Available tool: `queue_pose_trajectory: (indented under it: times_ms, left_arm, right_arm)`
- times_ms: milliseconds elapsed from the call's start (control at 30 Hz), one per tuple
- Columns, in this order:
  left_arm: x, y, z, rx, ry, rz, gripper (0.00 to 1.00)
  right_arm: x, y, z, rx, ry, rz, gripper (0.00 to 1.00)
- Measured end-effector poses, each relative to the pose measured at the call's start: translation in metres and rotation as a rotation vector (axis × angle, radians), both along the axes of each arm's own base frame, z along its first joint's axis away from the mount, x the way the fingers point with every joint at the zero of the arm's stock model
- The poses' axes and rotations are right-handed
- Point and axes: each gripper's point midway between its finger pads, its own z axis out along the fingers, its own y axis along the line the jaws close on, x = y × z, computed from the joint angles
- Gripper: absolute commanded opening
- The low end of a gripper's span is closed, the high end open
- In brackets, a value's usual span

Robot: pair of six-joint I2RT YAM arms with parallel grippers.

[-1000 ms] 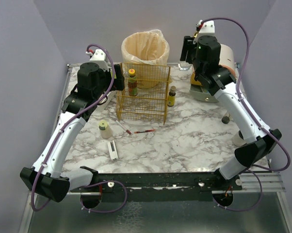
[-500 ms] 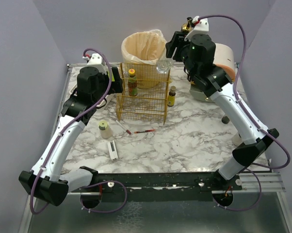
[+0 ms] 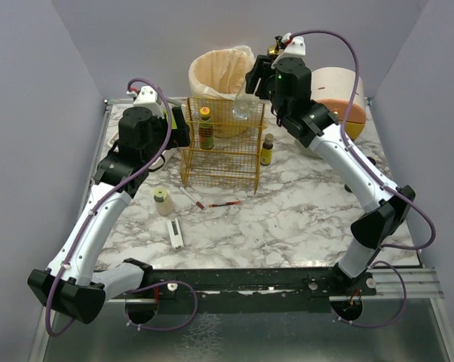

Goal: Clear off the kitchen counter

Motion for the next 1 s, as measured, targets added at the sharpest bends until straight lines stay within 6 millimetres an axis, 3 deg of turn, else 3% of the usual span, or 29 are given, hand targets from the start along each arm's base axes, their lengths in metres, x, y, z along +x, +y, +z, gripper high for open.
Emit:
queue_pose_trajectory:
  times_ms: [200,400,1000]
  left_arm:
    - [0.000,0.000,0.000,-0.005,0.002,0.002,0.99]
    - [0.000,0.000,-0.007,-0.004,0.017,0.003,0.99]
    - [-0.001,0.000,-0.012,-0.001,0.026,0.003,0.99]
  right_arm:
    - [0.006,0.004,-0.004,0.003,-0.007,-0.004,0.00]
    - [0.017,0.007,-0.021,-0.026,0.008,-0.020,0.01]
    - [0.037,0.016,-0.120,-0.198,0.146,-0.040,0.00]
